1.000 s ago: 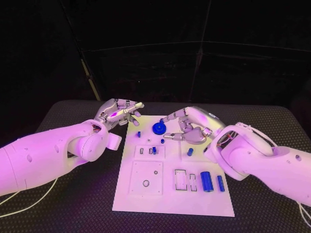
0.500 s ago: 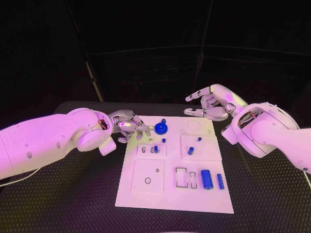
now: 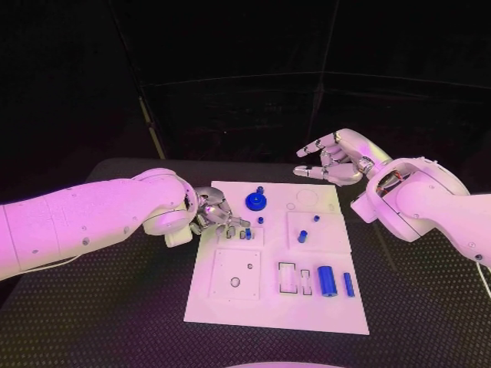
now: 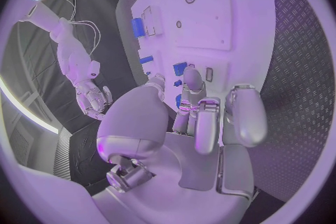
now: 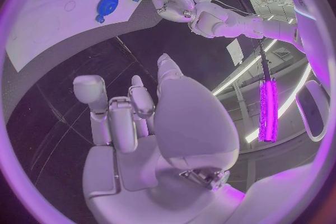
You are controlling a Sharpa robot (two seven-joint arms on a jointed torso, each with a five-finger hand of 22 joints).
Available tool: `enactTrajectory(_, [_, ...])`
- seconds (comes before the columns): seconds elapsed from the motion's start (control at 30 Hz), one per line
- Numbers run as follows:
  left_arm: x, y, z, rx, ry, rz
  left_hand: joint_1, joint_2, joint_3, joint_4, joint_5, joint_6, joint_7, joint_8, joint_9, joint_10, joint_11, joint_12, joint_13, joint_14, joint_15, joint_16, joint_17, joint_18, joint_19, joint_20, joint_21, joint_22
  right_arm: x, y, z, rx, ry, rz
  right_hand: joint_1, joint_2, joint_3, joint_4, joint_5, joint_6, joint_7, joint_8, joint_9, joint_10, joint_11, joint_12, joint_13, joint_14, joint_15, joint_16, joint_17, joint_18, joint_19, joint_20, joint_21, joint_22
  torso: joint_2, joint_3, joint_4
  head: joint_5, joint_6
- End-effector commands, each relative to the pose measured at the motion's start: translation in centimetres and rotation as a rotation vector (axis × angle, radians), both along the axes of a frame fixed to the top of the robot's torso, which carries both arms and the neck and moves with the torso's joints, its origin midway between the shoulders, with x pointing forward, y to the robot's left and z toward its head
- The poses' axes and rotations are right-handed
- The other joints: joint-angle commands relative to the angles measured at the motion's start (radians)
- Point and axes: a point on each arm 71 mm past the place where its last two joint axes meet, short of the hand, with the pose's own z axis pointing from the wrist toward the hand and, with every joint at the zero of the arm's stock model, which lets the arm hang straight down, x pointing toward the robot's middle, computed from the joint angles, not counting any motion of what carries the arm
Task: Assemble the parts on the task board
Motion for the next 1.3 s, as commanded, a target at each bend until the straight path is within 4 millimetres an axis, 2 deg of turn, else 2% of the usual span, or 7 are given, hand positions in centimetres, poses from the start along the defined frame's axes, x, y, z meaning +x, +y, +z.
enactTrajectory(0.03, [0.5,-0.1,-0.1,0.094,-0.032,-0.005,0.006,0.015,-0.013,-0.002,-0.006,-0.013,-0.001,0.022,0.019,0.008,-0.003,0.020,0.018,0.099,-0.006,0.005,0.245,-0.011,0.001,-0.006,0.005,0.006,0.1,0.0,-0.1,-0.001,0.027,-0.010,-0.010,0.001,-0.007,-0.001,0.003,0.008,-0.002,0.007,0.001,-0.004,-0.005,-0.006,-0.001,0.064,-0.003,-0.004,0.090,0.016,-0.005,-0.001,-0.005,-0.002,0.000,0.0000,-0.0012,0.000,-0.004])
enactTrajectory(0.2, [0.8,-0.7,-0.2,0.116,-0.038,-0.017,0.020,0.023,-0.026,-0.003,-0.005,-0.027,-0.002,0.042,0.037,0.005,-0.003,0.030,0.025,0.100,-0.006,0.006,0.248,-0.011,0.000,-0.005,0.008,0.012,0.3,0.0,-0.2,-0.009,0.039,-0.020,-0.016,0.001,-0.012,0.000,0.007,0.010,-0.003,0.009,0.001,-0.005,-0.006,-0.008,-0.004,0.063,-0.004,-0.006,0.086,0.016,-0.007,-0.002,-0.008,-0.007,0.001,0.0001,-0.0007,-0.002,-0.009])
enactTrajectory(0.27, [0.9,-1.0,-0.2,0.120,-0.040,-0.021,0.020,0.023,-0.028,-0.003,-0.005,-0.029,-0.002,0.045,0.040,0.005,-0.003,0.031,0.027,0.100,-0.006,0.006,0.248,-0.012,0.001,-0.005,0.009,0.014,0.3,0.0,-0.3,-0.011,0.043,-0.022,-0.017,0.001,-0.013,0.000,0.007,0.010,-0.003,0.010,0.001,-0.006,-0.006,-0.008,-0.005,0.063,-0.004,-0.007,0.085,0.017,-0.007,-0.002,-0.009,-0.008,0.003,0.0009,-0.0005,-0.003,-0.010])
enactTrajectory(0.67, [1.0,-2.6,-0.2,0.126,-0.038,-0.055,0.020,0.026,-0.038,-0.001,-0.005,-0.035,-0.002,0.055,0.049,0.006,-0.003,0.039,0.033,0.102,-0.006,0.011,0.256,-0.014,0.004,-0.005,0.016,0.027,0.6,0.2,-0.5,-0.016,0.056,-0.025,-0.023,0.003,-0.017,0.001,0.010,0.012,-0.004,0.012,0.002,-0.006,-0.007,-0.009,-0.007,0.061,-0.005,-0.010,0.079,0.018,-0.010,-0.003,-0.013,-0.016,0.004,0.0002,0.0014,-0.006,-0.016])
enactTrajectory(0.83, [1.2,-3.2,-0.2,0.132,-0.033,-0.068,0.023,0.029,-0.041,-0.002,-0.005,-0.038,-0.003,0.059,0.053,0.006,-0.003,0.041,0.034,0.102,-0.006,0.012,0.257,-0.014,0.004,-0.005,0.018,0.030,0.7,0.3,-0.6,-0.016,0.059,-0.026,-0.023,0.003,-0.017,0.001,0.010,0.012,-0.004,0.012,0.002,-0.006,-0.007,-0.009,-0.007,0.061,-0.005,-0.010,0.079,0.018,-0.010,-0.003,-0.013,-0.016,0.004,0.0002,0.0003,-0.004,-0.021])
enactTrajectory(1.0, [1.3,-3.5,-0.2,0.136,-0.030,-0.075,0.028,0.032,-0.044,-0.003,-0.005,-0.043,-0.002,0.064,0.058,0.004,-0.003,0.042,0.034,0.103,-0.006,0.013,0.260,-0.014,0.004,-0.005,0.019,0.032,0.8,0.4,-0.7,-0.017,0.061,-0.025,-0.025,0.004,-0.018,0.001,0.011,0.012,-0.004,0.013,0.002,-0.006,-0.007,-0.009,-0.007,0.061,-0.005,-0.011,0.078,0.018,-0.011,-0.003,-0.014,-0.018,0.005,0.0005,-0.0012,-0.003,-0.022])
enactTrajectory(1.3, [1.4,-3.9,-0.2,0.150,-0.027,-0.093,0.045,0.038,-0.049,-0.008,-0.004,-0.052,-0.002,0.075,0.069,0.002,-0.003,0.046,0.036,0.103,-0.006,0.014,0.261,-0.013,0.002,-0.005,0.017,0.029,0.9,0.5,-0.7,-0.017,0.063,-0.024,-0.028,0.006,-0.020,0.001,0.013,0.014,-0.005,0.015,0.002,-0.005,-0.008,-0.008,-0.007,0.061,-0.006,-0.012,0.076,0.018,-0.012,-0.003,-0.016,-0.020,0.005,0.0004,0.0007,-0.004,-0.028])
